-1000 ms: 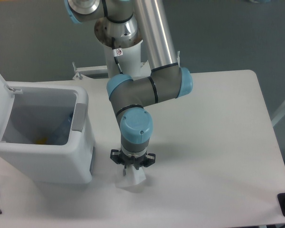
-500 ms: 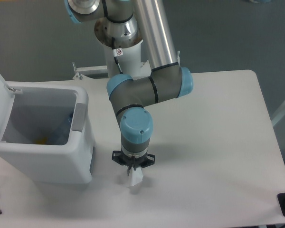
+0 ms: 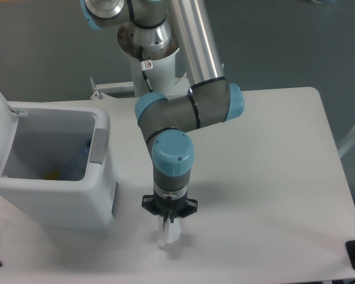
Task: Place the trash in the trash can
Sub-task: 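Lift the wrapper and carry it over the trash bin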
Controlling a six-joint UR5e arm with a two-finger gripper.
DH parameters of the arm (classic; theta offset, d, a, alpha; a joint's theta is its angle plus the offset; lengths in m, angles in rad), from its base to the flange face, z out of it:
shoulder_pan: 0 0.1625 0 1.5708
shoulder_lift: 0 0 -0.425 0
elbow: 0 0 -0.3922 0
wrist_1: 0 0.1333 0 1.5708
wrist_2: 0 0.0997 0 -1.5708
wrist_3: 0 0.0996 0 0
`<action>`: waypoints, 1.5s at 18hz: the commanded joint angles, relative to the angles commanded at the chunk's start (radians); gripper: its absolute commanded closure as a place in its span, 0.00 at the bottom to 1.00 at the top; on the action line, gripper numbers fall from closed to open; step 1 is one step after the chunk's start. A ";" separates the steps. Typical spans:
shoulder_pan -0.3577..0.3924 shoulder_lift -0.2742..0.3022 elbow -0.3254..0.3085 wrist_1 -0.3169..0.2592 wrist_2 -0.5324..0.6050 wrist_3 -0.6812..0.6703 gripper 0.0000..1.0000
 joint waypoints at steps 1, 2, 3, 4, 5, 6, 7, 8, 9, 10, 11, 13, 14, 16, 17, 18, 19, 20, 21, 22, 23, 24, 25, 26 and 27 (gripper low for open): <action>0.009 0.006 0.005 0.000 -0.025 0.000 0.77; 0.017 0.027 0.002 0.000 -0.046 0.000 0.77; 0.025 0.043 0.000 0.000 -0.068 0.000 0.77; 0.037 0.058 -0.001 -0.002 -0.092 -0.002 0.77; 0.048 0.075 -0.001 -0.002 -0.121 -0.002 0.77; 0.058 0.087 -0.001 0.000 -0.150 -0.002 0.77; 0.064 0.100 0.000 -0.002 -0.178 -0.003 0.77; 0.074 0.110 0.002 0.000 -0.199 -0.005 0.77; 0.078 0.120 0.003 0.000 -0.216 -0.011 0.77; 0.084 0.129 0.003 0.000 -0.229 -0.021 0.77; 0.091 0.140 0.003 0.000 -0.246 -0.025 0.77; 0.097 0.161 0.003 -0.002 -0.278 -0.032 0.77; 0.098 0.170 0.003 -0.002 -0.289 -0.043 0.77; 0.109 0.193 0.002 -0.005 -0.296 -0.048 0.77; 0.117 0.199 0.002 -0.006 -0.313 -0.048 0.77; 0.118 0.210 0.002 -0.008 -0.339 -0.048 0.77; 0.124 0.227 0.000 -0.008 -0.359 -0.049 0.77; 0.127 0.241 0.002 -0.008 -0.371 -0.057 0.76; 0.127 0.250 0.002 -0.008 -0.382 -0.070 0.76; 0.127 0.261 0.002 -0.008 -0.394 -0.083 0.76; 0.127 0.275 0.003 -0.008 -0.411 -0.087 0.76; 0.129 0.287 0.003 -0.008 -0.428 -0.089 0.76; 0.127 0.293 0.003 -0.008 -0.445 -0.089 0.76; 0.127 0.305 0.003 -0.006 -0.469 -0.095 0.76; 0.127 0.316 0.003 -0.006 -0.497 -0.103 0.76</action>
